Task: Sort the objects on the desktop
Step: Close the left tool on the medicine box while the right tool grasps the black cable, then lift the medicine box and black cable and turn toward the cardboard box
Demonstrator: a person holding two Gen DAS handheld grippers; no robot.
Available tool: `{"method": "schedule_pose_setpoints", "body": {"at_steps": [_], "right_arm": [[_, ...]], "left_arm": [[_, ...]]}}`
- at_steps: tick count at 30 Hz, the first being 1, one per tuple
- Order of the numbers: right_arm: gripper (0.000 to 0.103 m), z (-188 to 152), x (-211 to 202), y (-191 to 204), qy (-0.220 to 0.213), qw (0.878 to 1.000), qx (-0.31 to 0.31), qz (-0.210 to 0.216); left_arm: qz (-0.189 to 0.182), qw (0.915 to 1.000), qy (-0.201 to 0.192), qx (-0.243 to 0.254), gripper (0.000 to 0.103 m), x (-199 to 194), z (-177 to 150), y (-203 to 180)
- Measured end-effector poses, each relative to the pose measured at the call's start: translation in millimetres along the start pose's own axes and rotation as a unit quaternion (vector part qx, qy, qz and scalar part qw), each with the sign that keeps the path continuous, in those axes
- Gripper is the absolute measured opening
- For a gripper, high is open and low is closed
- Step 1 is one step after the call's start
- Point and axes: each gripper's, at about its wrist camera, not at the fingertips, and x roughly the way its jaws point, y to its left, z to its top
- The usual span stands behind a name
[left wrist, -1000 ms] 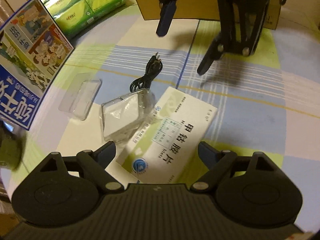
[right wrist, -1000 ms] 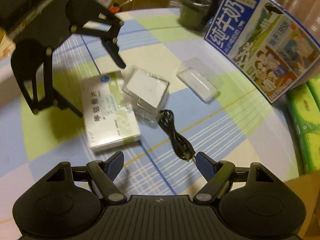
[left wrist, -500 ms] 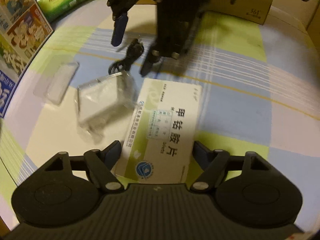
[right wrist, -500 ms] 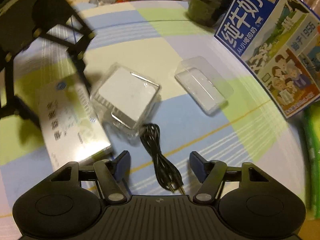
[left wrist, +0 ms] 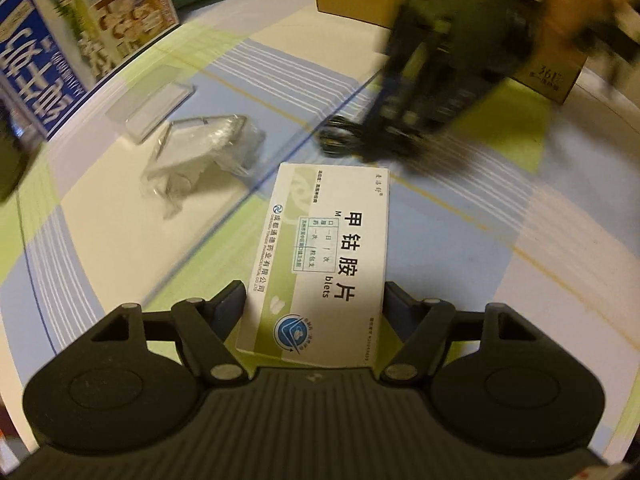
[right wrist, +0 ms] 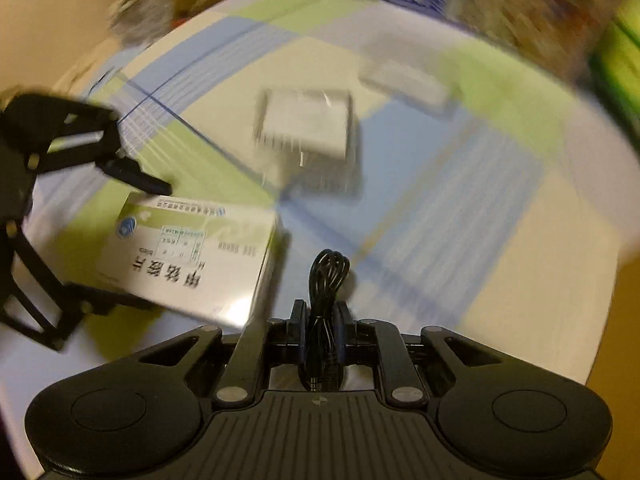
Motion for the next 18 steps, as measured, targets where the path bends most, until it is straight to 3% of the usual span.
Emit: {"method": "schedule_pose_setpoints", "body": {"at_steps": [7, 12, 18], "right_arm": [[0.010, -86.4, -38.9, 21.9, -0.023, 0.986, 0.163, 0.015], [0.010, -127.1, -59.6, 43.2, -0.059, 0.976, 0.209, -0.012], [0.010, -152.1, -66.2, 52.7, -0.106, 0.967, 0.226, -0.040]], "left_arm": [[0.027, 0.9980, -0.011, -0.056, 0.070, -24.4, -26.7, -59.1], [0.040, 0.9975, -0.034, -0.048, 0.070, -31.6, -42.0, -93.0], [0.030, 0.9974, -0.053, -0.038, 0.074, -24.8, -40.0, -93.7]]}}
